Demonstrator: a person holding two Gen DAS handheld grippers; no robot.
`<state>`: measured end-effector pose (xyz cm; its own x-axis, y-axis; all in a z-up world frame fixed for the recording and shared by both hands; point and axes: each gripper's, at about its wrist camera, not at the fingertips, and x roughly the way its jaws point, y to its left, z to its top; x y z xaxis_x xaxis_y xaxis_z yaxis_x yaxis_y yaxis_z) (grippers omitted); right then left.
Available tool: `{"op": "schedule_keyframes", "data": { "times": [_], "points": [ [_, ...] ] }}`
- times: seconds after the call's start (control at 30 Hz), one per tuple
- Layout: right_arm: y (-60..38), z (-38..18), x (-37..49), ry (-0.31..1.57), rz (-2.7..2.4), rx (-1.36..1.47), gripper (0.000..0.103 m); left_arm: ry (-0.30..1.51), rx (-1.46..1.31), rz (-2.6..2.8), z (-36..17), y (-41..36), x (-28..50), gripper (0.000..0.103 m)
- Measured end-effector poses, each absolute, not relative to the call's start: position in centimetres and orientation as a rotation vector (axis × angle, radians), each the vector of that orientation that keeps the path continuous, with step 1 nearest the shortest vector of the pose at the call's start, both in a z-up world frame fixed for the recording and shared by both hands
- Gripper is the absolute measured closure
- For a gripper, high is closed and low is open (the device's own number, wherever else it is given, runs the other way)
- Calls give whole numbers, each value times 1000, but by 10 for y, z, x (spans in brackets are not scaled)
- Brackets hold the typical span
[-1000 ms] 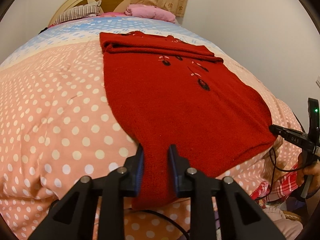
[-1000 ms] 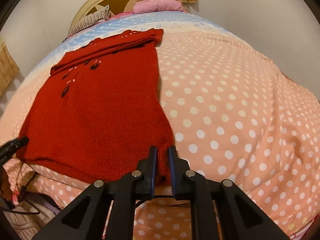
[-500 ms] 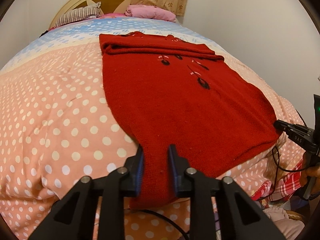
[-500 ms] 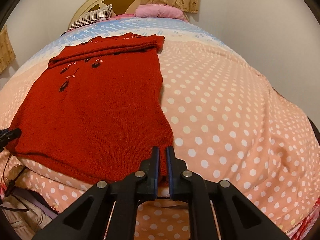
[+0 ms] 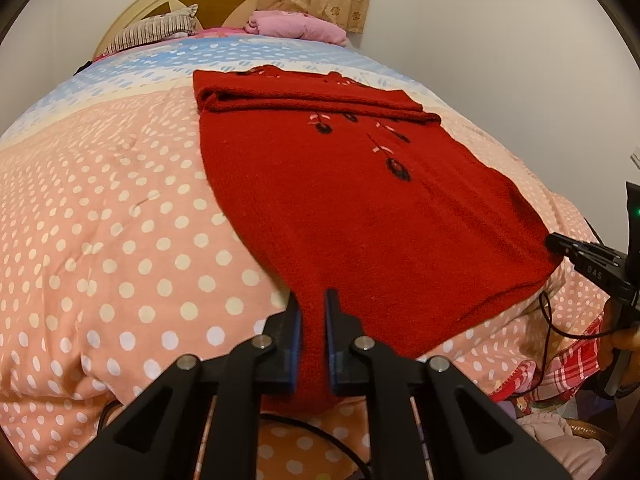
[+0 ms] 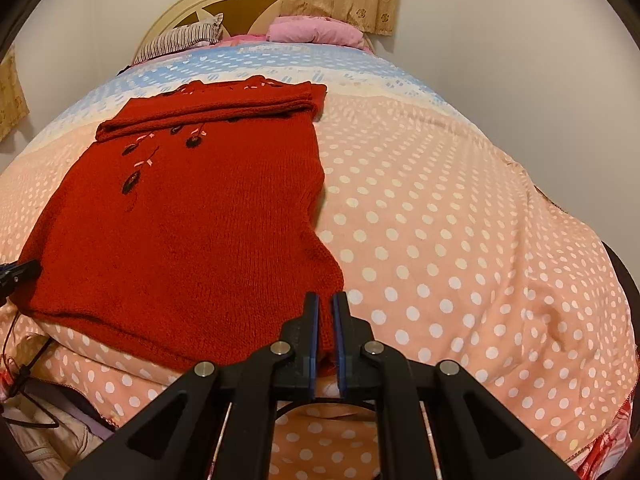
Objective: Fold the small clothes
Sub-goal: 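Grasp the cardigan hem with the right gripper and lift it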
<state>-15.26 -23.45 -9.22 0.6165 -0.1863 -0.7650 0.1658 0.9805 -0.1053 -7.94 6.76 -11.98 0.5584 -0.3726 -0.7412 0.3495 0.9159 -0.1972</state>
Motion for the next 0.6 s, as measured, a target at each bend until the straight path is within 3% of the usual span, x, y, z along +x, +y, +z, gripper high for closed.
{"op": "schedule_keyframes", "data": {
  "times": [0.6],
  "points": [
    [-246, -29, -110, 773, -167, 72, 98, 825, -173, -481, -67, 88, -16, 93]
  ]
}}
